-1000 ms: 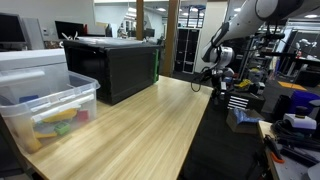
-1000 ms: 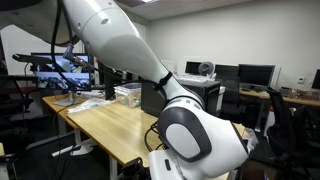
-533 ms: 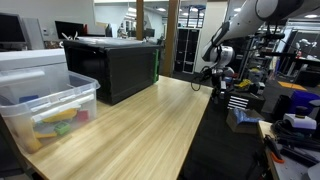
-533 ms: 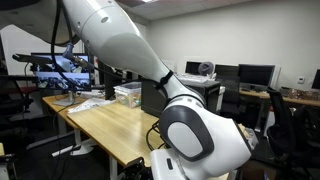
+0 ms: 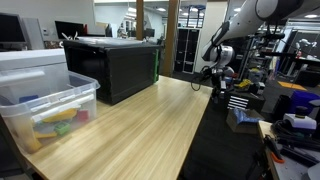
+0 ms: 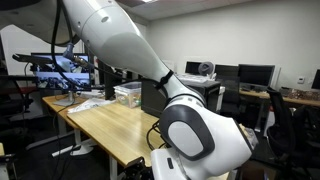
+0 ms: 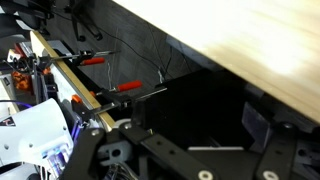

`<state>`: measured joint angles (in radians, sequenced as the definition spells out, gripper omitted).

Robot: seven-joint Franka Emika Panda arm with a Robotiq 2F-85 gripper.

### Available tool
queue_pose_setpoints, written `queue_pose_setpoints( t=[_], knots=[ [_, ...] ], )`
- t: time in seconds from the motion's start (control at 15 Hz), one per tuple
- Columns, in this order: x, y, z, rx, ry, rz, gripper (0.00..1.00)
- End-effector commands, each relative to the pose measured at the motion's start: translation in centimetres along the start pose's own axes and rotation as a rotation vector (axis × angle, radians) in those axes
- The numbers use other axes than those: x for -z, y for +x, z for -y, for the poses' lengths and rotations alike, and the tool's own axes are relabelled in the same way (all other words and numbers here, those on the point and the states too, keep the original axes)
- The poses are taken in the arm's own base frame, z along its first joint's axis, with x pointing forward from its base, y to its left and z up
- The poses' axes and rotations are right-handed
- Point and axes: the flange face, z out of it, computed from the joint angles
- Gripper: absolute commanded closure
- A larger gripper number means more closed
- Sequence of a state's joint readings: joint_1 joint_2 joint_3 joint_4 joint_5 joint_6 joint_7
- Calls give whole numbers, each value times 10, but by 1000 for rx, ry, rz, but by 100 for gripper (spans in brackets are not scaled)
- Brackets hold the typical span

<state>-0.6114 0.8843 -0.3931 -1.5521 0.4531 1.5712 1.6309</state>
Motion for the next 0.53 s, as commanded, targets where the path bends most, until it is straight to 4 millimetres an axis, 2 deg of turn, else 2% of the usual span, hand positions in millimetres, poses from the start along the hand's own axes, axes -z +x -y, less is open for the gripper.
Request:
queue_pose_setpoints(
  t=[0.0, 0.47],
  knots=[
    [-3, -29, -6, 35, 38, -2, 0],
    [-15, -41, -6, 11, 26, -60, 0]
  ],
)
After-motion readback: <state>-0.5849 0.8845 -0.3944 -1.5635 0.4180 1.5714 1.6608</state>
